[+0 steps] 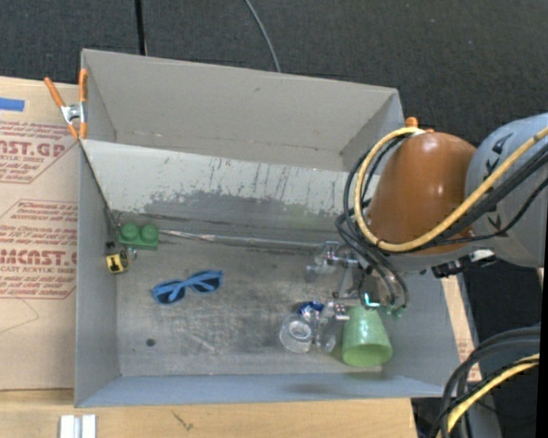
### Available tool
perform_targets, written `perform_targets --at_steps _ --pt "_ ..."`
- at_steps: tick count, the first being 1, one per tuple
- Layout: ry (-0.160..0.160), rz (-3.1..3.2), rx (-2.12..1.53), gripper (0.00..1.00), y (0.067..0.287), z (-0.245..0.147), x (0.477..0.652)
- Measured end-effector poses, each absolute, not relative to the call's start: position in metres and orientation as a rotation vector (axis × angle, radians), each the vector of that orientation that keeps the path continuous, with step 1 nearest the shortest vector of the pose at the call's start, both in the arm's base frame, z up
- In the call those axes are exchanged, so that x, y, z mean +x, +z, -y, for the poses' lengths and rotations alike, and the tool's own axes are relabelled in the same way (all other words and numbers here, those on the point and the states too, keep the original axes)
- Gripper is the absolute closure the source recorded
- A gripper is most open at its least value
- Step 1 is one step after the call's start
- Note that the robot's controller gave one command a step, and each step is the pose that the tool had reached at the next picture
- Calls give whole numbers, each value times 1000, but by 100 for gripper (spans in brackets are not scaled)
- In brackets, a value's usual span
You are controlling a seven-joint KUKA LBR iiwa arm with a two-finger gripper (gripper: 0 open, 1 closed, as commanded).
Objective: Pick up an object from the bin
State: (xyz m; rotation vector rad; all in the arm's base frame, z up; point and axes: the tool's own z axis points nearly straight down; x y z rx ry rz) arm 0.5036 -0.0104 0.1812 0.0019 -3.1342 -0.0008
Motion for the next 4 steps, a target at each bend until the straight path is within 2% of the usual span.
perform_targets --at_steps 1,2,3,4 --pt "-1 3138 276 0 71 30 544" --pt "1 3134 320 0 72 83 539" --pt "-2 3131 324 100 73 81 540" --pt "5 3114 488 100 225 85 544"
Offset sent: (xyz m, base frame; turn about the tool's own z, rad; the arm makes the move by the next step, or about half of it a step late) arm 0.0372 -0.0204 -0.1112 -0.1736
